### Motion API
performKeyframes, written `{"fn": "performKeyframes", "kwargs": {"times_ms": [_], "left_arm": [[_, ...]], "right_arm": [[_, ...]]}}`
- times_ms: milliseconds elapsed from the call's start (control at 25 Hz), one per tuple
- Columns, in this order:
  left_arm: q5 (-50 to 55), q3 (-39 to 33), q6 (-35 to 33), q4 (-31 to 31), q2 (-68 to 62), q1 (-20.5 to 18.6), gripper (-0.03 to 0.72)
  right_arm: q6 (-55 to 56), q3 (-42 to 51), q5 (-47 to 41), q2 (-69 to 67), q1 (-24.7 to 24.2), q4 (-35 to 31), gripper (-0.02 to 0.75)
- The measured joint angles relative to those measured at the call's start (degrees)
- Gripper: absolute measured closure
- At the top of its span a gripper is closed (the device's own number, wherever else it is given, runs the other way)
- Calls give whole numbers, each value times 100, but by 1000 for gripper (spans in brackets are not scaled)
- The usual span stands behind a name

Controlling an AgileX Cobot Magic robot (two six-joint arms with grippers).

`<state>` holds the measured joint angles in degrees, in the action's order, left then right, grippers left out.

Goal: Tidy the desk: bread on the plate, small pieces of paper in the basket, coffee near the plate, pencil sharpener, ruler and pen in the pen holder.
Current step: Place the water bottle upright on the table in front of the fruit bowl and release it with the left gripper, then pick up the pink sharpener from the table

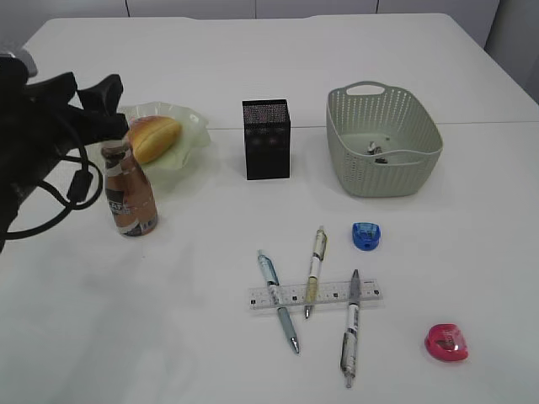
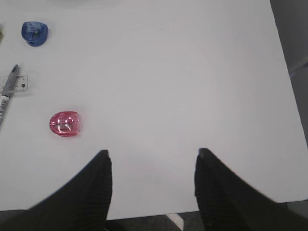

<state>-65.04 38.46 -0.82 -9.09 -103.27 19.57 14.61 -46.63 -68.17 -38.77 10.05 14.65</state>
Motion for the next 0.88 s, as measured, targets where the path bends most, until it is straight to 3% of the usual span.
{"fn": "performKeyframes", "kwargs": {"times_ms": [120,320,640,880], "left_arm": [[323,0,-2,0,389,0,222],[1727,0,-2,-22,1245,0,222],[5076,-20,-2,-22,3268,0,223],[7993,404,-12,366,4384,0,223]], "right_arm": [[0,0,0,0,0,0,302],[0,0,-39,0,0,0,302],[0,0,-364,0,0,-246,302],[0,0,-364,0,0,-1223,302]]}}
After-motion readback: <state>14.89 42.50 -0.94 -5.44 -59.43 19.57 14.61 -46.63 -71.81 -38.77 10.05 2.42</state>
